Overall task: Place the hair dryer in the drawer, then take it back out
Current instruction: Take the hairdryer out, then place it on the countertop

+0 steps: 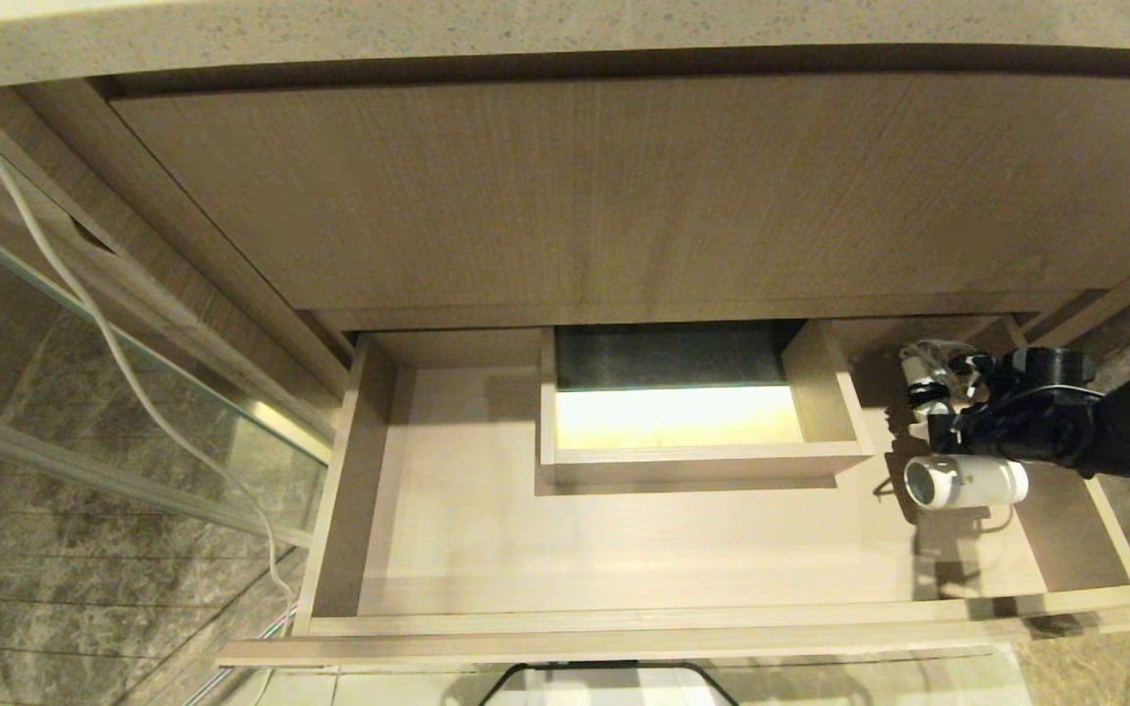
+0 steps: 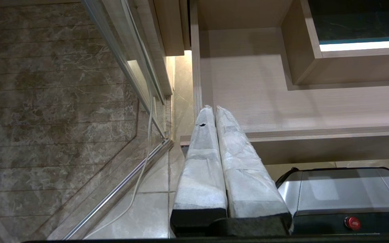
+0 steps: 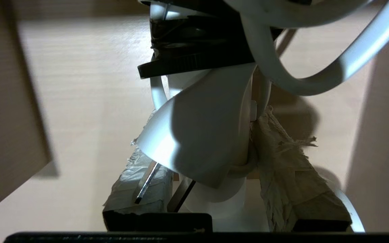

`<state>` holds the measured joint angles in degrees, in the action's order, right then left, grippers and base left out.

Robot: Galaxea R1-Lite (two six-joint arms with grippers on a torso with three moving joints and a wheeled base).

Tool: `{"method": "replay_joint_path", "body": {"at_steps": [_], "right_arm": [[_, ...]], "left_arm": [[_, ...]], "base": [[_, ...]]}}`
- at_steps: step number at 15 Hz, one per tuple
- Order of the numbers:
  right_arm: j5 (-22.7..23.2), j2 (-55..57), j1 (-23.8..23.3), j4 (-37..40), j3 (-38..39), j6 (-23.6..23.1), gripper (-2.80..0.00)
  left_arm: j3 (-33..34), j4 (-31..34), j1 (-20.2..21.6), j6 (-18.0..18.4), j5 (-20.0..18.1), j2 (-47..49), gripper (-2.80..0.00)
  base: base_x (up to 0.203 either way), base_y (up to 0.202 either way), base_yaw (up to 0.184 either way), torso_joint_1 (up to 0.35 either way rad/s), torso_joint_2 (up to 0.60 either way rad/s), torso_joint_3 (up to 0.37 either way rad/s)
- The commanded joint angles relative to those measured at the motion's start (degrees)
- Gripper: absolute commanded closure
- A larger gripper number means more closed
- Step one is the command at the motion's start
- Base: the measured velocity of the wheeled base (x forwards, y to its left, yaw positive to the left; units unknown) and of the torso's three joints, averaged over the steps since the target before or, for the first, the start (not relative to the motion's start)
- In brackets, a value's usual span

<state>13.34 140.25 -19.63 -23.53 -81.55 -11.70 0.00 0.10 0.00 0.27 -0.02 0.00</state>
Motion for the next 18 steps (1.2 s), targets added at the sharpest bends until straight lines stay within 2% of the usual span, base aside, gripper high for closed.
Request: {"method": "replay_joint_path", "body": {"at_steps": [1, 9, 10, 13, 14, 18], "right_arm": [[0.11, -7.13, -0.34, 0.01, 5.46, -0.13, 0.00], [-0.68, -23.15, -0.88, 2.43, 19.83, -1.23, 0.00], [-2.07, -25.00, -0.86, 2.44, 20.94, -1.82, 0.00], [-11.81, -30.41, -0.67, 2.49, 25.68, -5.04, 0.00], [-13.39, -32.30, -0.62, 2.77, 26.94, -6.34, 0.00], [-14.11, -41.05, -0.71, 9.96, 28.61, -6.76, 0.00]], "left_arm": [[0.05, -0.01, 0.00, 0.00, 0.02, 0.00, 0.00], [0.09, -0.01, 0.00, 0.00, 0.02, 0.00, 0.00], [0.09, -0.01, 0.00, 0.00, 0.02, 0.00, 0.00], [0.09, -0.01, 0.00, 0.00, 0.02, 0.00, 0.00], [0.09, -0.01, 0.00, 0.00, 0.02, -0.09, 0.00], [0.09, -0.01, 0.00, 0.00, 0.02, -0.03, 0.00]], "base": [[0.000, 0.000, 0.000, 0.000, 0.00, 0.000], [0.000, 0.000, 0.000, 0.000, 0.00, 0.000], [0.000, 0.000, 0.000, 0.000, 0.00, 0.000], [0.000, 0.000, 0.000, 0.000, 0.00, 0.000], [0.000, 0.000, 0.000, 0.000, 0.00, 0.000], [0.000, 0.000, 0.000, 0.000, 0.00, 0.000]]}}
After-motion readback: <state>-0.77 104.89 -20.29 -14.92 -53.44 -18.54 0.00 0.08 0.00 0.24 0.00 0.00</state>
